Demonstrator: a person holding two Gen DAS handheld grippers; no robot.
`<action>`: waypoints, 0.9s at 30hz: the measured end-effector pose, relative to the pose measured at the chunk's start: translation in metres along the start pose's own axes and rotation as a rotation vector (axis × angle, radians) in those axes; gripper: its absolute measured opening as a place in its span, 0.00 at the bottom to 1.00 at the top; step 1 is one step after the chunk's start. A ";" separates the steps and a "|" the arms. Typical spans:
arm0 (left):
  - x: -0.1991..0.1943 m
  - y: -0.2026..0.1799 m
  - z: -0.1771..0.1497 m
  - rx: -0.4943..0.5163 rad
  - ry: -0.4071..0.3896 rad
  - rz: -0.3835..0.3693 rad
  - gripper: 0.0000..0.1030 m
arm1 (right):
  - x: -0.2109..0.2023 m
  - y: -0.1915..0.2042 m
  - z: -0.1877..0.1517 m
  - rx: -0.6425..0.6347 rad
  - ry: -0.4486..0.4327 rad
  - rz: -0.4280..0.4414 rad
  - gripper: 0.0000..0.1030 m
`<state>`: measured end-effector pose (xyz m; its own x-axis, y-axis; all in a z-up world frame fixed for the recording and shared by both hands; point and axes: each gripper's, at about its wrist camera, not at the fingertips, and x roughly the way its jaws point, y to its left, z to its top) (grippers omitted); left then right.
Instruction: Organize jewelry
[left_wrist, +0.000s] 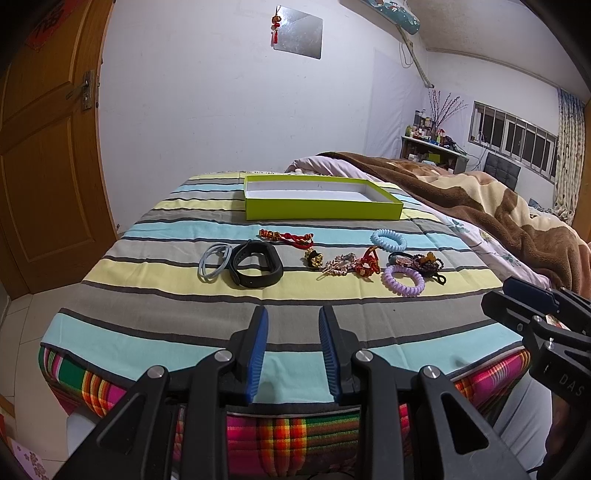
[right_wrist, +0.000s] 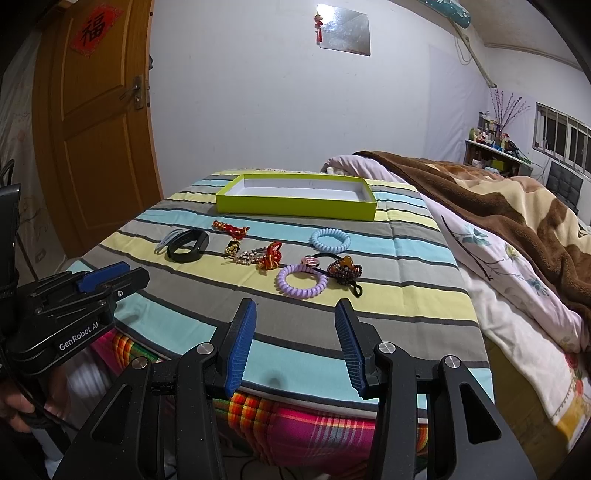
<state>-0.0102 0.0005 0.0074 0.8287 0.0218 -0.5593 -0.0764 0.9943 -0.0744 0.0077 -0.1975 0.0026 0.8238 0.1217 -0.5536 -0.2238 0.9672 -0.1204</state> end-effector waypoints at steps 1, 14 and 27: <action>0.000 0.000 0.000 0.000 0.000 -0.001 0.29 | 0.000 0.000 0.000 0.000 -0.001 0.000 0.44; 0.000 -0.001 -0.001 -0.001 0.001 -0.002 0.29 | -0.001 0.000 0.000 -0.001 0.001 0.001 0.44; 0.004 -0.002 -0.001 -0.005 0.009 -0.008 0.29 | 0.003 0.000 -0.001 0.001 0.009 0.002 0.44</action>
<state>-0.0073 -0.0011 0.0043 0.8241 0.0126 -0.5663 -0.0724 0.9939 -0.0833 0.0097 -0.1971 -0.0001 0.8190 0.1215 -0.5608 -0.2246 0.9672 -0.1184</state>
